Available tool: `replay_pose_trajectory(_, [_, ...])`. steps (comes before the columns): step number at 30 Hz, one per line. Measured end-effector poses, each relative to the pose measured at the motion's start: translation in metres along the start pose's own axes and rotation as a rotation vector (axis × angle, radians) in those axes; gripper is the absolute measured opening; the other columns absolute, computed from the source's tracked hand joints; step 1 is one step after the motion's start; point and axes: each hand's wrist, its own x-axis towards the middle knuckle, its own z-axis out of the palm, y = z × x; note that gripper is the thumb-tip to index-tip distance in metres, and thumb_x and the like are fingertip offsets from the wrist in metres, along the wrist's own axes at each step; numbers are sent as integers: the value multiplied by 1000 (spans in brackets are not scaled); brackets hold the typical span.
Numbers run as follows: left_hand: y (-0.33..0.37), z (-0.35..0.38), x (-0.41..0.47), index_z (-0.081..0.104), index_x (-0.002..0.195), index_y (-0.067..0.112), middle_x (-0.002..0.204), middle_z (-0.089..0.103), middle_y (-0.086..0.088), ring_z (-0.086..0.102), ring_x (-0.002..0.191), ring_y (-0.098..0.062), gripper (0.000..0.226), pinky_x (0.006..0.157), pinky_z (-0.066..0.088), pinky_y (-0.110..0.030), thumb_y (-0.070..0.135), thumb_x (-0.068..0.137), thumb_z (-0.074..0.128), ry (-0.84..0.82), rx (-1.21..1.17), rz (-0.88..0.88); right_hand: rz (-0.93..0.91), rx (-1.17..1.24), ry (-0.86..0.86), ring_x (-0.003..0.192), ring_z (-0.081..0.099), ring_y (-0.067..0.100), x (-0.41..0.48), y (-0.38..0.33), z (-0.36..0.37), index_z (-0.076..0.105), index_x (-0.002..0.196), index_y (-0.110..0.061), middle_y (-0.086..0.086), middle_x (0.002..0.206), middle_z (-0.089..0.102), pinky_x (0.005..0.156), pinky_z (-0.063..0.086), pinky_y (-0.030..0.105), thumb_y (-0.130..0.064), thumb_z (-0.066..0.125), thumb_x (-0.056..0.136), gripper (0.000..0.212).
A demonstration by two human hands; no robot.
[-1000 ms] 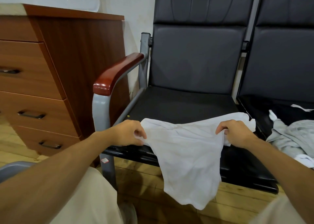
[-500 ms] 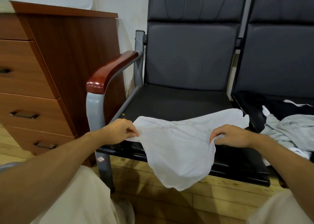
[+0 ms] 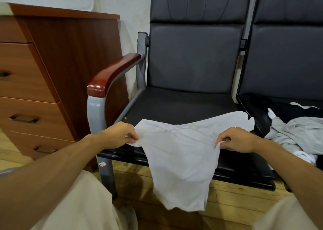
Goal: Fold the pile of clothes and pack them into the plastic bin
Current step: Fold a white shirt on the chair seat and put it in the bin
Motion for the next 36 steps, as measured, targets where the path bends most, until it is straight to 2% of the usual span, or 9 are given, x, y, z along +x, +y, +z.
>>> replay_pose_trajectory(4, [2,-2,2,67,120,18,116,62,4,55,107,-10,27,97,44,-22,14,95,58,-28,75,17,7,-57,19,74,56,3,-1,-6,0,68,85,-30,-20,80,61,66,39,10,-22,64,91,11])
replay_pose_trajectory(9, [6,-1,3,65,120,18,118,61,3,54,108,-11,26,98,42,-23,20,97,53,-22,124,22,64,-104,46,72,51,3,-2,-9,-1,63,80,-29,-19,72,55,62,36,10,-17,59,92,17])
replay_pose_trajectory(13, [3,-6,-2,66,116,17,107,62,4,55,96,-9,22,86,45,-20,19,97,55,137,60,-12,103,-120,59,72,48,4,-3,-11,-2,62,80,-27,-17,71,52,61,34,11,-16,57,93,18])
replay_pose_trajectory(17, [4,-12,-11,65,114,17,106,60,6,55,96,-9,20,86,46,-22,18,97,54,280,-62,-44,125,-148,57,72,47,4,-1,-14,-2,63,82,-25,-16,71,52,60,34,12,-16,56,93,16])
replay_pose_trajectory(19, [4,-12,-16,64,114,17,105,60,7,56,98,-9,20,87,47,-22,18,97,54,248,-90,-42,132,-162,53,72,47,4,0,-16,-3,63,82,-24,-15,72,53,59,35,13,-16,56,92,15])
replay_pose_trajectory(22, [2,-4,-19,62,114,19,107,63,3,58,98,-11,19,87,49,-24,19,97,53,109,-65,-50,140,-162,33,74,49,5,0,-17,-2,60,75,-28,-12,75,56,60,36,15,-14,55,92,22])
replay_pose_trajectory(26, [-1,1,-19,64,115,20,107,55,9,54,101,-8,21,91,44,-19,18,96,56,21,-44,-21,144,-150,8,91,57,17,-1,-17,2,58,76,-28,0,96,65,79,47,25,-10,52,93,25])
replay_pose_trajectory(29, [-2,-1,-18,67,116,19,107,56,8,55,102,-8,23,95,46,-23,18,94,60,13,-49,0,151,-165,-10,98,56,21,-3,-17,3,58,82,-23,3,105,64,86,47,30,-10,51,93,18])
replay_pose_trajectory(36, [2,-1,-11,65,121,17,115,61,1,55,108,-14,26,100,44,-26,20,98,52,-16,85,12,183,-142,-25,93,53,19,-5,-20,1,53,75,-26,2,102,61,76,40,25,-12,50,90,21])
